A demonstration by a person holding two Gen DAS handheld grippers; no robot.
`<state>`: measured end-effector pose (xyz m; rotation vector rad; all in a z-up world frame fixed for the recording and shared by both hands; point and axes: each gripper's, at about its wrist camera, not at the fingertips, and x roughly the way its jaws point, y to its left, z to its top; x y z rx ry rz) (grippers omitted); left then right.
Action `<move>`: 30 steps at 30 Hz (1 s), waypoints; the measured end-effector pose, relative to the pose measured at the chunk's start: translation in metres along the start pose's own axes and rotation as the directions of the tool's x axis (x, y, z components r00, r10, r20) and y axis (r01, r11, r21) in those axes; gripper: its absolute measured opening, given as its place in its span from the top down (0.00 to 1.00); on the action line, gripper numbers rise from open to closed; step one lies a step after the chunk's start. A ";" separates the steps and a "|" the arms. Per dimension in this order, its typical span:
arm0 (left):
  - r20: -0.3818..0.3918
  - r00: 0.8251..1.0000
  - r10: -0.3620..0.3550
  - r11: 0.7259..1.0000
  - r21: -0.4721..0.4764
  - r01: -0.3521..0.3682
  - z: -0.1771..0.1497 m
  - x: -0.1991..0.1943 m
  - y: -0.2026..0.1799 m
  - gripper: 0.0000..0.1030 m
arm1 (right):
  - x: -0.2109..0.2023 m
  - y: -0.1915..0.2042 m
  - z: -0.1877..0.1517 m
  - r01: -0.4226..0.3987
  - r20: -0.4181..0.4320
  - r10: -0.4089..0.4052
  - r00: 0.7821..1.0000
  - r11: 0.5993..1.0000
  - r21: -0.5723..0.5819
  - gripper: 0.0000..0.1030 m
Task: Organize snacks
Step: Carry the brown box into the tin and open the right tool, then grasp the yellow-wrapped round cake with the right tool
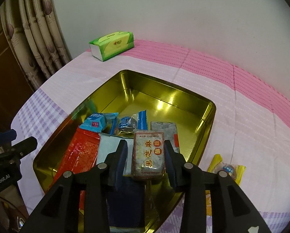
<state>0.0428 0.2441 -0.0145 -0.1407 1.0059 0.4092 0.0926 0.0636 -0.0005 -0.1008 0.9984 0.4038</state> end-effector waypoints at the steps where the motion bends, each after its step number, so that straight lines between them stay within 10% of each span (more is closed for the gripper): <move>1: 0.000 1.000 0.000 1.000 0.000 0.000 0.000 0.000 0.000 0.34 | -0.001 0.000 0.001 -0.001 0.005 0.001 1.000 1.000 0.001 0.64; 20: 0.013 1.000 0.007 0.999 0.033 -0.008 0.000 -0.002 -0.002 0.34 | -0.040 -0.012 0.005 -0.023 0.082 0.021 0.996 0.999 0.023 0.50; 30: 0.014 1.000 0.010 0.999 0.037 -0.011 0.000 -0.002 -0.002 0.34 | -0.056 -0.090 0.005 0.099 0.078 -0.107 0.991 0.990 0.105 0.50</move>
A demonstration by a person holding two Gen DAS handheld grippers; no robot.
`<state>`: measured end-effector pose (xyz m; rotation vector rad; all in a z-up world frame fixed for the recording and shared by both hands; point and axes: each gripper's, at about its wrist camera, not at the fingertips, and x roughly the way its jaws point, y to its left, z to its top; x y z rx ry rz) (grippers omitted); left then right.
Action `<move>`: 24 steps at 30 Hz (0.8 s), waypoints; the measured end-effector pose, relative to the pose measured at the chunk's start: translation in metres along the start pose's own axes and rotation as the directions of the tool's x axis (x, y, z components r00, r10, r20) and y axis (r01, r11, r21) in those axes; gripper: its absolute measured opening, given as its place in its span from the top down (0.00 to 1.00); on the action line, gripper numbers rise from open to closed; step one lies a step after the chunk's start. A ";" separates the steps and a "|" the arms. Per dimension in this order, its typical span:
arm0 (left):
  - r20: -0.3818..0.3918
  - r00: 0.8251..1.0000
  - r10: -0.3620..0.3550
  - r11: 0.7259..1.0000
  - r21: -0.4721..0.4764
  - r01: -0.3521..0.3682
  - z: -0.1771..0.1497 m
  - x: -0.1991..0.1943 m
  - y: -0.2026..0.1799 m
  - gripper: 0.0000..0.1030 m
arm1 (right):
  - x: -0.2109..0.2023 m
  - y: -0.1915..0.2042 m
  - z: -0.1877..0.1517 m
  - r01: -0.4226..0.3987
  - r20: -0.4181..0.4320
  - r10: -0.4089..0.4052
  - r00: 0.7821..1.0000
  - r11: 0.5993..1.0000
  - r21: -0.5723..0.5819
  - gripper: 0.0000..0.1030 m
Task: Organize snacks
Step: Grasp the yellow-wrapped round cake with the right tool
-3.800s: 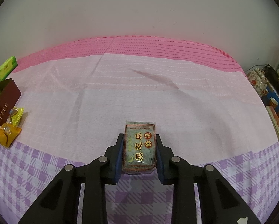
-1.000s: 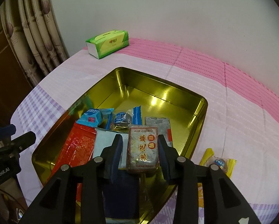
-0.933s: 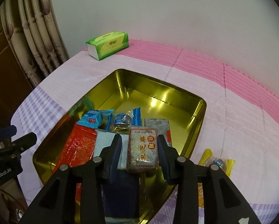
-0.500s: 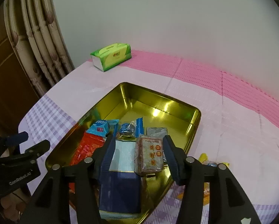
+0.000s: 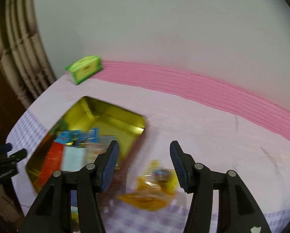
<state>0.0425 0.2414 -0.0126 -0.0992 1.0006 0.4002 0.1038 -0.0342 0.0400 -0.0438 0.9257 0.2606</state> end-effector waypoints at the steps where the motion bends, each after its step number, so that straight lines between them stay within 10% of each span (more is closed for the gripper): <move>1: 0.000 1.000 -0.001 1.000 0.001 0.001 0.000 0.000 0.000 0.34 | 0.001 -0.011 0.000 0.020 -0.004 -0.019 1.000 1.000 0.012 0.50; 11: 0.001 1.000 -0.002 1.000 0.012 0.002 0.000 0.000 -0.002 0.34 | 0.018 -0.063 -0.018 0.069 -0.079 -0.065 0.995 0.996 0.057 0.50; 24: 0.006 1.000 0.001 0.998 0.056 -0.002 -0.001 0.000 -0.010 0.33 | 0.048 -0.028 -0.020 -0.151 -0.175 0.118 0.978 0.969 -0.194 0.51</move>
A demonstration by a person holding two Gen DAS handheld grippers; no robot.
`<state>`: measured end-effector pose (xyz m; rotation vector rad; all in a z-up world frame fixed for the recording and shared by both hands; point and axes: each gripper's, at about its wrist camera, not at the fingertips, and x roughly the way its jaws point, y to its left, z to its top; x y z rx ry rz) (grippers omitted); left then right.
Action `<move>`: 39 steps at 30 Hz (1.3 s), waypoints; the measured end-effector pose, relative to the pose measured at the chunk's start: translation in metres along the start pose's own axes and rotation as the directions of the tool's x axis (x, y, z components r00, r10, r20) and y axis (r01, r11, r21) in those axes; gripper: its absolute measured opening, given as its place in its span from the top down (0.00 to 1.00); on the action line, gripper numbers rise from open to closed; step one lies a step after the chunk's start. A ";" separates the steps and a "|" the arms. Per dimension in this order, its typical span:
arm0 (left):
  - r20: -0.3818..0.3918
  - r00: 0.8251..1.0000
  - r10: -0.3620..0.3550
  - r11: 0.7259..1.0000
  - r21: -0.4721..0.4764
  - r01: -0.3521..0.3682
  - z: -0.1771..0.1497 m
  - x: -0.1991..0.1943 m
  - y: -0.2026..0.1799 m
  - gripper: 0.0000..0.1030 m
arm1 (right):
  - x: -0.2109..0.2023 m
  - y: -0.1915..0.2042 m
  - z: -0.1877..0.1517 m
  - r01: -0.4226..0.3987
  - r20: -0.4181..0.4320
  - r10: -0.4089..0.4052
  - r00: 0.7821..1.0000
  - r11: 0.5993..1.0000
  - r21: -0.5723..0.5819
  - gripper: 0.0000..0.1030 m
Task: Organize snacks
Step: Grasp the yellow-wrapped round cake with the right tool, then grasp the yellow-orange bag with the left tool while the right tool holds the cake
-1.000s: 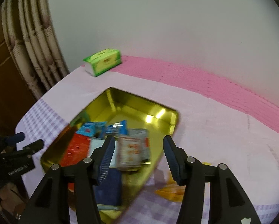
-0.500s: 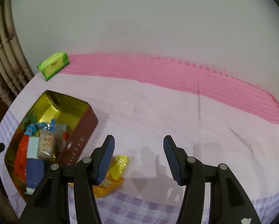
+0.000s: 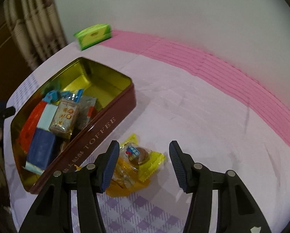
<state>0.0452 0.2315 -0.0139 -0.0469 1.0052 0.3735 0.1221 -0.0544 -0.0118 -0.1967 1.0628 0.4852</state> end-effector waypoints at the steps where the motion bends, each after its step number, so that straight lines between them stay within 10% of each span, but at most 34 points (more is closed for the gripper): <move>1: 0.000 1.000 -0.001 1.000 0.005 0.001 0.000 0.000 -0.001 0.33 | 0.002 -0.001 0.002 -0.011 -0.013 0.011 1.000 1.000 -0.016 0.53; 14: -0.002 1.000 0.006 1.000 0.020 -0.006 0.000 0.003 -0.005 0.33 | 0.036 0.001 0.003 -0.084 -0.156 0.063 0.986 0.987 -0.134 0.69; 25: 0.079 0.997 0.009 0.998 0.058 -0.013 -0.002 -0.010 -0.014 0.33 | 0.035 -0.021 -0.011 0.028 -0.036 -0.026 0.999 0.999 0.041 0.75; 39: 0.131 0.950 -0.284 0.922 0.307 0.234 -0.017 -0.066 -0.088 0.33 | -0.017 -0.095 -0.094 0.311 0.022 -0.337 0.941 0.891 0.331 0.75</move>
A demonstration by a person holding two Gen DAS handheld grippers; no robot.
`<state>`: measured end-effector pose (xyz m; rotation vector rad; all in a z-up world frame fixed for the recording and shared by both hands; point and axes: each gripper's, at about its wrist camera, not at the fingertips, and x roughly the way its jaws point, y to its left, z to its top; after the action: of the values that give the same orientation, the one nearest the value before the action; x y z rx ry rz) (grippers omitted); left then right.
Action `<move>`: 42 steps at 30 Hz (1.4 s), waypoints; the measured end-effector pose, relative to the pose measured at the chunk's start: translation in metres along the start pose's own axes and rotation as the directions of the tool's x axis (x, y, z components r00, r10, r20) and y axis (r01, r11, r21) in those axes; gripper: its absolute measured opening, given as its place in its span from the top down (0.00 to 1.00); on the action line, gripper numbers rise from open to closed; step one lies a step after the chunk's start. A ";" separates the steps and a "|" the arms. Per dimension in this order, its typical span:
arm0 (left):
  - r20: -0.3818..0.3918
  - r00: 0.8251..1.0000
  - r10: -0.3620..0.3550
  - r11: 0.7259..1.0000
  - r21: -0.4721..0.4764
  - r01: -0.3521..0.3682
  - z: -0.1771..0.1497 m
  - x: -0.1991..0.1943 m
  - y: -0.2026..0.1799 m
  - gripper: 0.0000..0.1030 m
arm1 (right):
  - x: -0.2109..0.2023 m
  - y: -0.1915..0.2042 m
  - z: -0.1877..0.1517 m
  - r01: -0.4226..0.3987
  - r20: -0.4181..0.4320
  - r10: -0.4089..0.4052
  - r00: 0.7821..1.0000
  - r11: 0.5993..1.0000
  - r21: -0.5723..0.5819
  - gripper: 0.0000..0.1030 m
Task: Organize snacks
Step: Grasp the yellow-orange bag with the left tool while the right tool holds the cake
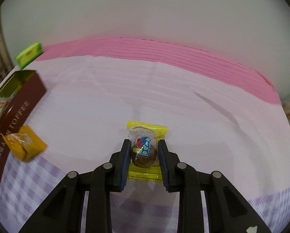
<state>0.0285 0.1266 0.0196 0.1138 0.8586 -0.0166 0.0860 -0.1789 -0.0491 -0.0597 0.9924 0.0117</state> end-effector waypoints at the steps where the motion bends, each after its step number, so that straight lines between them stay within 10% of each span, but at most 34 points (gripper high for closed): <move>1: 0.004 1.000 -0.018 1.000 0.022 0.018 0.003 -0.001 -0.010 0.33 | -0.001 -0.004 -0.002 0.007 0.002 -0.007 1.000 1.000 0.012 0.75; 14: -0.115 0.963 -0.242 0.962 0.102 0.254 0.026 0.034 -0.085 0.33 | -0.017 -0.037 -0.032 0.009 0.024 -0.013 1.000 0.989 0.149 0.75; 42: -0.258 0.959 -0.117 0.952 0.246 0.182 0.032 0.125 -0.159 0.35 | -0.019 -0.049 -0.036 -0.027 0.035 0.021 0.999 0.985 0.171 0.72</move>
<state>0.1247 -0.0306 -0.0687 0.3088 1.1044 -0.2685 0.0472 -0.2293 -0.0508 0.1101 0.9580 -0.0504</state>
